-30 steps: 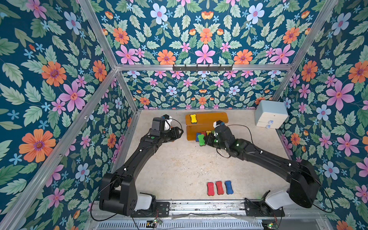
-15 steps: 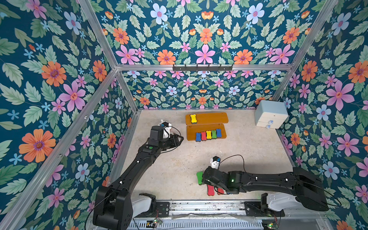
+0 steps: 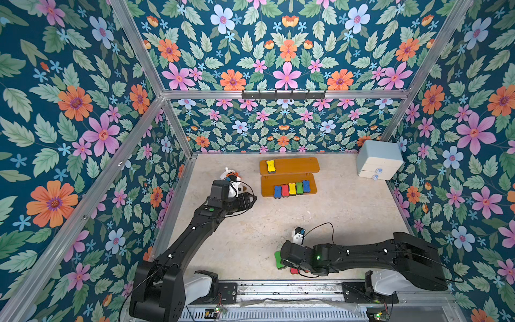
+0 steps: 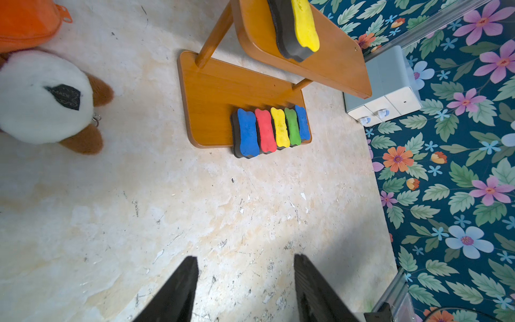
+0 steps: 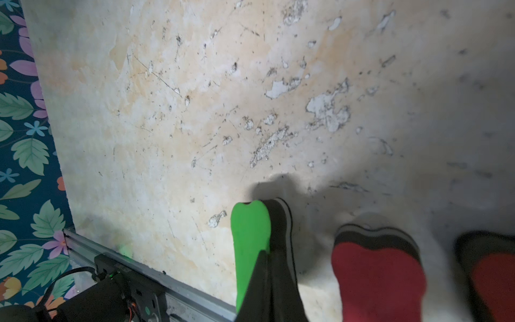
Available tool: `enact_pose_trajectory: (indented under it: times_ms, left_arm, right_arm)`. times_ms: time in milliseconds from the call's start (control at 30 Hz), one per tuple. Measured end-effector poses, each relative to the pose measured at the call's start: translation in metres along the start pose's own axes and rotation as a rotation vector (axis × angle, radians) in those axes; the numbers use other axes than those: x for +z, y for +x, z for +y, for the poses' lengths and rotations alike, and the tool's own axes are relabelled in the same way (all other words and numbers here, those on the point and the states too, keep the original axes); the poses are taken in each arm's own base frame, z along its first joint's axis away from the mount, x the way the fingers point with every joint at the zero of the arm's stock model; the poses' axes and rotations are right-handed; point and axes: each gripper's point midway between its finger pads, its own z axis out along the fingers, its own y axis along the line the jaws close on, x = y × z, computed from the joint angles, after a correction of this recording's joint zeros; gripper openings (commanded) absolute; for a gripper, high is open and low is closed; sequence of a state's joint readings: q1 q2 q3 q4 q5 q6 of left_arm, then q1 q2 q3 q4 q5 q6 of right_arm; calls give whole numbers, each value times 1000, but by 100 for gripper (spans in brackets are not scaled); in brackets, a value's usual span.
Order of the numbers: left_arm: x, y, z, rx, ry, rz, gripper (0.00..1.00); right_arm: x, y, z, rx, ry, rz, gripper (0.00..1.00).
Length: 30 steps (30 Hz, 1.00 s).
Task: Remove the whiteboard erasers from the shelf
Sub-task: Place the whiteboard eraser at the center of the board.
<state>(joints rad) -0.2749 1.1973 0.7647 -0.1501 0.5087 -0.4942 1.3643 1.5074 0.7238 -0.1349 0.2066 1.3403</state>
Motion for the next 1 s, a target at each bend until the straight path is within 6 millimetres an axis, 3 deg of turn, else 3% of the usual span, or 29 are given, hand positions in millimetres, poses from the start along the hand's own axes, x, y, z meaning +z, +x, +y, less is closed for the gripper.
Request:
enact_pose_trajectory:
  times_ms: [500,1000]
  left_arm:
    - [0,-2,0,7,-2,-5,63]
    - [2,-4,1,7,-11,-5,64]
  right_arm:
    - [0,19,-6,-11,34,57,21]
    - [-6,23,5,-23,22,73,26]
